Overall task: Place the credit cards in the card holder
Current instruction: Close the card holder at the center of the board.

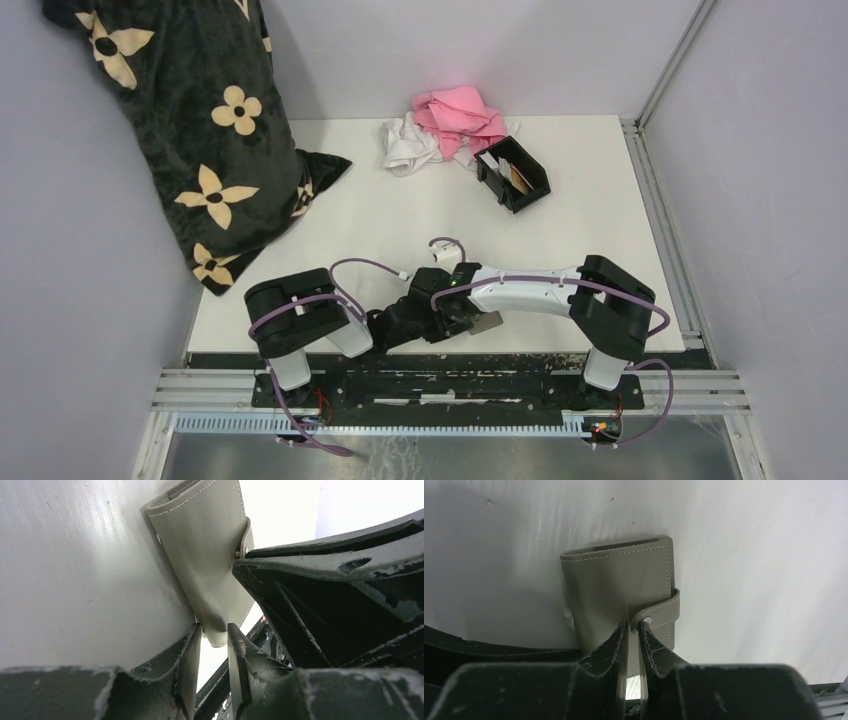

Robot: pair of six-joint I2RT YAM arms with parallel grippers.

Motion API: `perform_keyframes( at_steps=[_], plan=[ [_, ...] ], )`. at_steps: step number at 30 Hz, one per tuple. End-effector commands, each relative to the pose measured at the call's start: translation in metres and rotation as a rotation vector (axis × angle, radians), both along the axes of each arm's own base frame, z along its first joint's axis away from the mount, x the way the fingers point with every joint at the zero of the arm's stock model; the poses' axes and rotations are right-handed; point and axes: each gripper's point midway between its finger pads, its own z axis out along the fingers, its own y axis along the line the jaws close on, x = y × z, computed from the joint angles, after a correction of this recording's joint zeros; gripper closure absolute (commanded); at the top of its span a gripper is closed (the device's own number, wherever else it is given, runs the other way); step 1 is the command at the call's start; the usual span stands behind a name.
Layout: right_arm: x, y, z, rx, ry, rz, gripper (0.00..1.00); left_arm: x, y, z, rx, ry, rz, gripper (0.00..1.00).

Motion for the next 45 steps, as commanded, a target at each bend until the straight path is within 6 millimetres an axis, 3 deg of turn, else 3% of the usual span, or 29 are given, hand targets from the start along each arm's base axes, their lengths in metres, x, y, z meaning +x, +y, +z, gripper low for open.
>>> perform_keyframes(
  at_steps=[1,20,30,34,41,45],
  plan=[
    [0.006,0.011,0.004,0.015,-0.042,-0.002,0.82,-0.004,0.018,-0.030,0.096,0.056,0.036,0.65],
    [0.007,-0.015,-0.012,0.052,-0.031,-0.072,0.84,-0.005,0.021,-0.035,0.106,0.059,0.038,0.66],
    [0.008,-0.012,-0.024,0.305,0.023,-0.117,0.85,-0.002,0.022,-0.036,0.128,0.051,0.044,0.66],
    [0.009,-0.015,-0.027,0.396,0.043,-0.138,0.87,0.003,0.022,-0.028,0.164,0.011,0.046,0.66],
    [0.012,-0.019,-0.029,0.498,0.065,-0.157,0.88,0.027,0.014,0.011,0.246,-0.130,0.052,0.65],
    [0.013,-0.019,-0.026,0.533,0.063,-0.156,0.88,0.040,0.010,0.021,0.313,-0.187,0.061,0.65]
  ],
)
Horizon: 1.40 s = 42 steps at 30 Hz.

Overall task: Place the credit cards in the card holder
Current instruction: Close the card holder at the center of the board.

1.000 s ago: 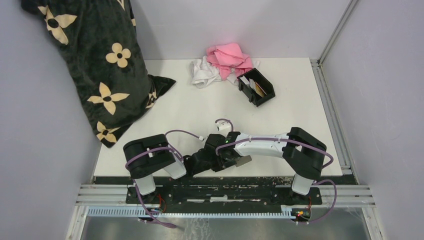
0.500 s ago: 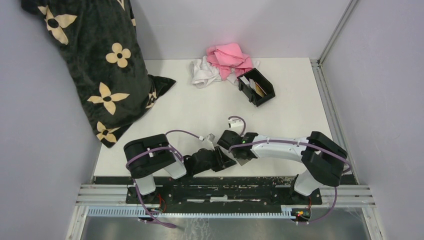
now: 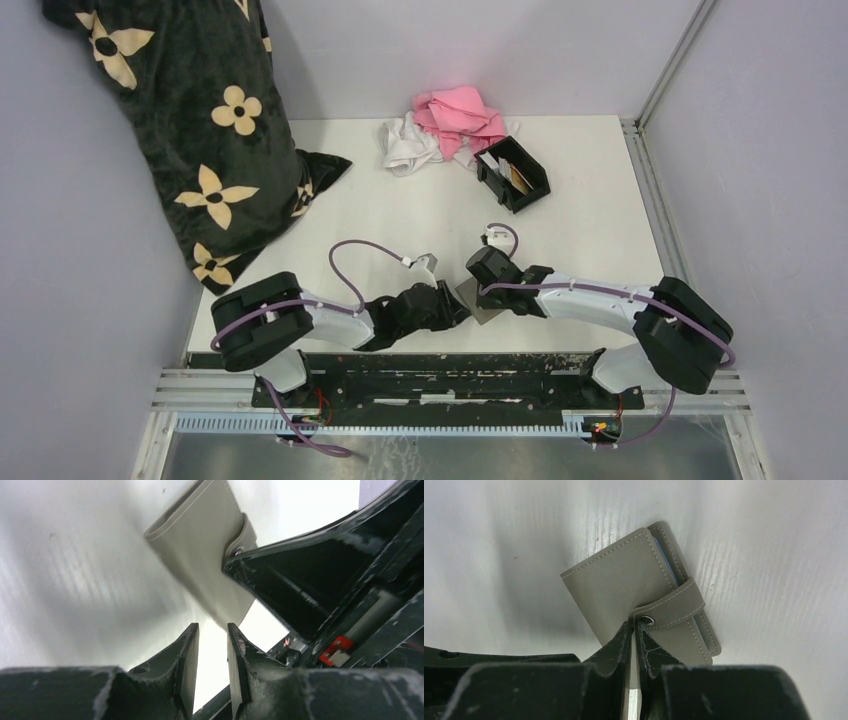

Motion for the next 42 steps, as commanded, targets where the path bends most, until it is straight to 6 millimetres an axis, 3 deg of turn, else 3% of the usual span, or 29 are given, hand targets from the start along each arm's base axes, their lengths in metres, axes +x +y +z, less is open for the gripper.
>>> perform_keyframes(
  at_steps=[1,13,27,36,42],
  plan=[
    [-0.009,-0.003,-0.014,0.021,0.050,0.025,0.88,0.021,0.001,0.010,0.144,-0.115,0.008,0.65],
    [-0.002,-0.002,0.013,0.030,0.005,0.066,0.81,0.031,0.002,-0.020,0.228,-0.073,0.064,0.62],
    [0.008,0.014,0.048,0.019,-0.033,0.147,0.75,0.030,0.009,-0.028,0.228,-0.042,0.089,0.61],
    [0.010,-0.003,0.064,-0.180,-0.112,0.161,0.74,0.024,0.011,-0.034,0.201,-0.014,0.085,0.61],
    [0.011,-0.014,0.060,-0.345,-0.144,0.174,0.71,0.019,0.014,-0.039,0.170,0.014,0.092,0.61]
  ],
)
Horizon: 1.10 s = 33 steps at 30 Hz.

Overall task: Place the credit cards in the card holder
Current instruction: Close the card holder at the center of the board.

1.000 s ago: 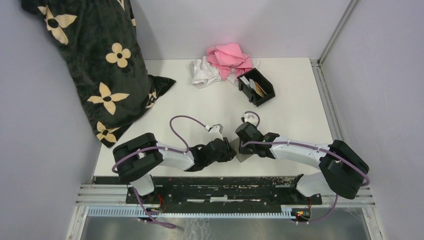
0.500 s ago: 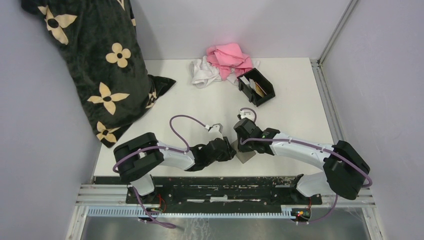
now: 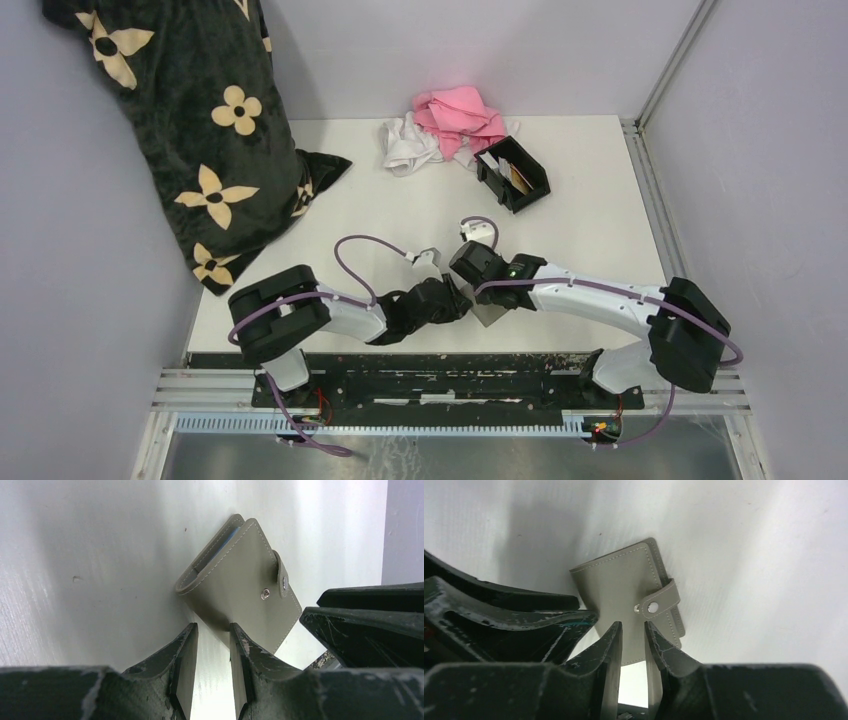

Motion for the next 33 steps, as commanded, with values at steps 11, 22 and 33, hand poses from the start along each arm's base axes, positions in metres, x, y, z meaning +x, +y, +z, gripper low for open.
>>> perform_keyframes(
  at_steps=[11,22,33],
  plan=[
    [0.012,-0.012,-0.006,-0.224,-0.074,0.003,0.66,-0.016,0.019,-0.037,0.033,0.096,0.015,0.61],
    [0.016,-0.006,-0.011,-0.242,-0.077,0.018,0.67,-0.018,0.020,-0.042,0.028,0.111,0.015,0.62],
    [0.020,-0.005,-0.011,-0.264,-0.085,0.018,0.72,-0.019,0.021,-0.044,0.031,0.113,0.016,0.62]
  ],
)
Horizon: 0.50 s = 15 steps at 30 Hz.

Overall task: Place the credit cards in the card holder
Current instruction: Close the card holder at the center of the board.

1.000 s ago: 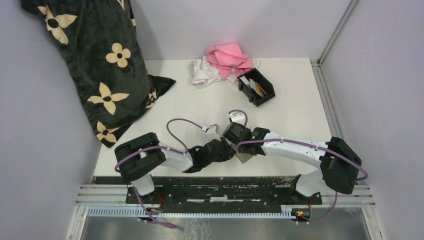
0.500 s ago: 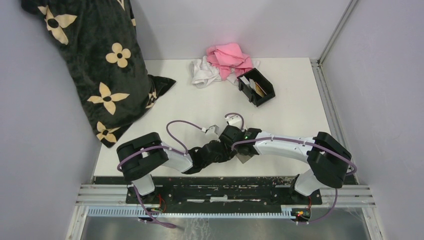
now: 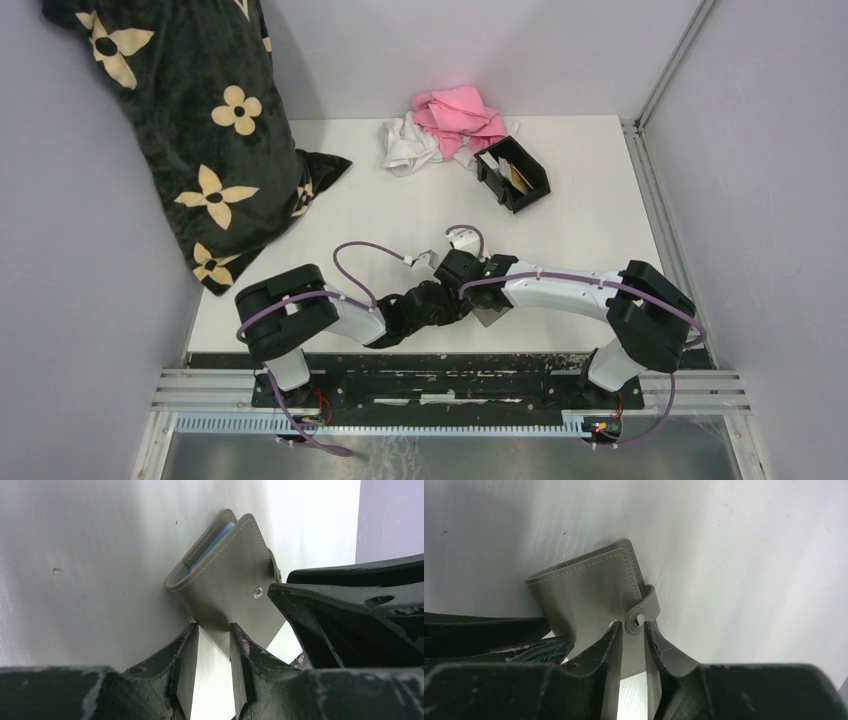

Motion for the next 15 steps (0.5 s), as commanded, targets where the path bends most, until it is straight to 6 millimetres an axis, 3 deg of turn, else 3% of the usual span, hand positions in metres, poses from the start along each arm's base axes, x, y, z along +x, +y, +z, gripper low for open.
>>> perform_keyframes(
  at_steps=[1,15],
  plan=[
    [0.0133,0.0085,0.0151,0.003,-0.066,-0.001,0.74,-0.0147,0.0270,-0.0436,0.140,0.082,-0.002,0.62],
    [0.0106,0.0076,0.0129,0.005,-0.056,0.001,0.98,-0.0140,0.0249,-0.0445,0.136,0.085,0.000,0.62]
  ],
)
